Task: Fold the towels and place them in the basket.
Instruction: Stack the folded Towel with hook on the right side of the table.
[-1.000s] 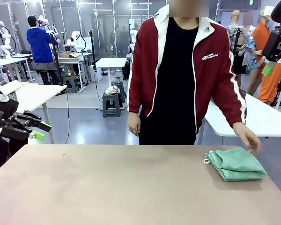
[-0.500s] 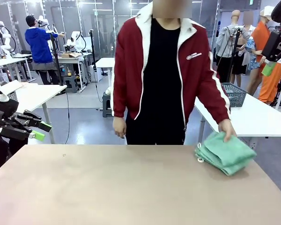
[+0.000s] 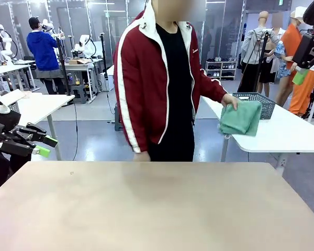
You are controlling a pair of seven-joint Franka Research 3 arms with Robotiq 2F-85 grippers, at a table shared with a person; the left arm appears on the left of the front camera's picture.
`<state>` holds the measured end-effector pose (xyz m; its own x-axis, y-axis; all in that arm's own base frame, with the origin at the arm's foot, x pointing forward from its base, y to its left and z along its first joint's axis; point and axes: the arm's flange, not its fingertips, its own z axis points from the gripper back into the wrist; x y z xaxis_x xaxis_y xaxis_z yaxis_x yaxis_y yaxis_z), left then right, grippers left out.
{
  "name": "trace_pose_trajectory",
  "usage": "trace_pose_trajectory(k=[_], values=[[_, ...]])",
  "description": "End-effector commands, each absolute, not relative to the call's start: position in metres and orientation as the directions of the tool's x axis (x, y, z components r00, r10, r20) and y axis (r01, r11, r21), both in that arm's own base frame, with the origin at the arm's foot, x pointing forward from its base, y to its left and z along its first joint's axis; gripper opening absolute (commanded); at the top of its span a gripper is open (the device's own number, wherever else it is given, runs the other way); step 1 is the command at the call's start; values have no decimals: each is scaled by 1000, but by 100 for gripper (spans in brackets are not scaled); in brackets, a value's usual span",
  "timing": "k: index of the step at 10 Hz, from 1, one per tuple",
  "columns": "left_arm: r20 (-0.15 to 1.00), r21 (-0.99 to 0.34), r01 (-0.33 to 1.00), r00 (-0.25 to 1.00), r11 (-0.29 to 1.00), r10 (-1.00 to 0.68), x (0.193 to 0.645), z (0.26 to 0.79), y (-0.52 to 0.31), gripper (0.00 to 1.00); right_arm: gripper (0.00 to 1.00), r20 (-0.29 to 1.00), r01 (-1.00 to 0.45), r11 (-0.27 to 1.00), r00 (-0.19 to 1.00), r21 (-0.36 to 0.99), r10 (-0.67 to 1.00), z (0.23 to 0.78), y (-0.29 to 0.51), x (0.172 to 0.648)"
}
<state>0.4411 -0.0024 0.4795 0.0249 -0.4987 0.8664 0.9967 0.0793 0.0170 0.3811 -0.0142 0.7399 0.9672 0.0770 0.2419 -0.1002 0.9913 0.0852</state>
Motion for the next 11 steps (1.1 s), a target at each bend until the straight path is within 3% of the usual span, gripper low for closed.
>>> trace_pose_trajectory(k=[1,11], values=[[875,29,996,15,82,-485,441,481,-3,65,84,245,-102,989,967,103,75,740,-13,381],[875,29,996,15,82,-485,441,481,-3,65,84,245,-102,989,967,103,75,740,-13,381]])
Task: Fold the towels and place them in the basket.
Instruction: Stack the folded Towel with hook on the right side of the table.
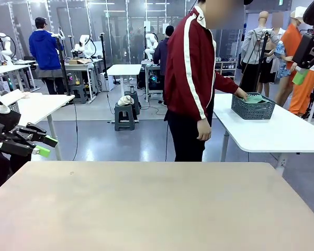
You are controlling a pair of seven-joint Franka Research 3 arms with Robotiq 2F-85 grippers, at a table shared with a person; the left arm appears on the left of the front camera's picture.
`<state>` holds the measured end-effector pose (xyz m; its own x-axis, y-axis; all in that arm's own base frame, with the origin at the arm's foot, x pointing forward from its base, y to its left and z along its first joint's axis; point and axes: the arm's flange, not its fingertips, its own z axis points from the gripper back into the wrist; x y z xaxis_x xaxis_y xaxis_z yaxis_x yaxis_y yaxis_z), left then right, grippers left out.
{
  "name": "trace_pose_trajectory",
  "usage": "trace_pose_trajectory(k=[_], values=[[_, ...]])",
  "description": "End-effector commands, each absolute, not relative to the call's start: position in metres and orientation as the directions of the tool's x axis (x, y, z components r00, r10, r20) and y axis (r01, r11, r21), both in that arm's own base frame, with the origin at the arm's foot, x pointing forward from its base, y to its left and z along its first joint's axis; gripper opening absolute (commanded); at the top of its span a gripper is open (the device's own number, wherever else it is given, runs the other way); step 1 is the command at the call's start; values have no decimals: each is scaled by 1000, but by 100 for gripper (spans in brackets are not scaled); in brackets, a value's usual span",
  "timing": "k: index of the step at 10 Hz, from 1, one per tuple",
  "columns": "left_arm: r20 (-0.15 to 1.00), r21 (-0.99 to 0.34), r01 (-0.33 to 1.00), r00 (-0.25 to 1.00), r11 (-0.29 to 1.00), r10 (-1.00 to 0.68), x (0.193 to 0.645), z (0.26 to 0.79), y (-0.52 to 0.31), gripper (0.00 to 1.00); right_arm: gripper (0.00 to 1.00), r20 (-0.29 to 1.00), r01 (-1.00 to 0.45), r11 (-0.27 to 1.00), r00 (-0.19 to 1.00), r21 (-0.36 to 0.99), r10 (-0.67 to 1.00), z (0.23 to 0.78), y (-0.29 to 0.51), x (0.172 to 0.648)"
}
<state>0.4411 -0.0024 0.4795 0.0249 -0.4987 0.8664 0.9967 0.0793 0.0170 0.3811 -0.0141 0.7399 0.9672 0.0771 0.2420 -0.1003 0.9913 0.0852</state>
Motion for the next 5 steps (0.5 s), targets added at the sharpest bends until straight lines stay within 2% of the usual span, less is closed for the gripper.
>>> trace_pose_trajectory(k=[1,5], values=[[875,29,996,15,82,-485,441,481,-3,65,84,245,-102,989,967,103,75,740,-13,381],[875,29,996,15,82,-485,441,481,-3,65,84,245,-102,989,967,103,75,740,-13,381]])
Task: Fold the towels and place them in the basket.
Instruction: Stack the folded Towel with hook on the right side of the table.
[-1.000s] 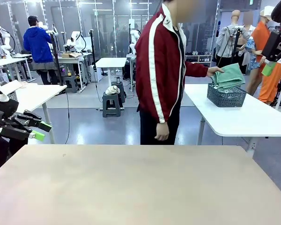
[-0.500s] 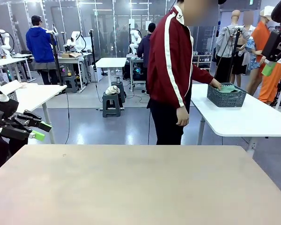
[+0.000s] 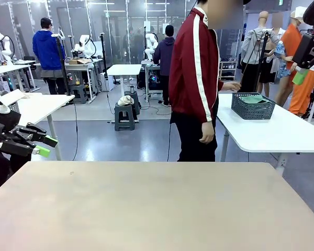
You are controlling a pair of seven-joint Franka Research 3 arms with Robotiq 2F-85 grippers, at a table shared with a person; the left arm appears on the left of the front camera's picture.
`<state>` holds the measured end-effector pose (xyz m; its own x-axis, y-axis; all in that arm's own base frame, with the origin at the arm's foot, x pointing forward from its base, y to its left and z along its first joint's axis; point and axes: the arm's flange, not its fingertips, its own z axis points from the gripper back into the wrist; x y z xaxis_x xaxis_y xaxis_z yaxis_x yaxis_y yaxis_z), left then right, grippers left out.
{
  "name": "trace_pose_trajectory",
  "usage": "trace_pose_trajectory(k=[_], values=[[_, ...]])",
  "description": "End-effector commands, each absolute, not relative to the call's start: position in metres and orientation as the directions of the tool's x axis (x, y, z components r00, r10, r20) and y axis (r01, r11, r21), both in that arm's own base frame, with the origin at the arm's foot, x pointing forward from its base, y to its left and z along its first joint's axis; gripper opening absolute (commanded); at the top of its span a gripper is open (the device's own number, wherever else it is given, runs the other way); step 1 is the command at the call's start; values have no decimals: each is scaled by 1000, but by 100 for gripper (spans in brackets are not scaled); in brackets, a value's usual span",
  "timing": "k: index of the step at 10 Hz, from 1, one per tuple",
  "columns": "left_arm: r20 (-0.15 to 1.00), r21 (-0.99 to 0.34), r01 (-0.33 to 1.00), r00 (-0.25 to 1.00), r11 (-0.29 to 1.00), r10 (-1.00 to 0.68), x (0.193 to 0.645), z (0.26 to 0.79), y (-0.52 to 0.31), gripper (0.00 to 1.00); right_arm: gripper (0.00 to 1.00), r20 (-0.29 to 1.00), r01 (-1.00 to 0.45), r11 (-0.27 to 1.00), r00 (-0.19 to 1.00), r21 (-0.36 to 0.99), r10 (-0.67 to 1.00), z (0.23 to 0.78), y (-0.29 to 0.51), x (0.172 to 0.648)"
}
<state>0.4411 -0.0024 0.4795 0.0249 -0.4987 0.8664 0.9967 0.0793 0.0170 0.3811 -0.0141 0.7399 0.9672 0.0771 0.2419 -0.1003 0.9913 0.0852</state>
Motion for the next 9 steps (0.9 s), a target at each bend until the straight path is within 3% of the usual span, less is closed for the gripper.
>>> trace_pose_trajectory(k=[1,9], values=[[875,29,996,15,82,-485,441,481,-3,65,84,245,-102,989,967,103,75,740,-13,381],[875,29,996,15,82,-485,441,481,-3,65,84,245,-102,989,967,103,75,740,-13,381]])
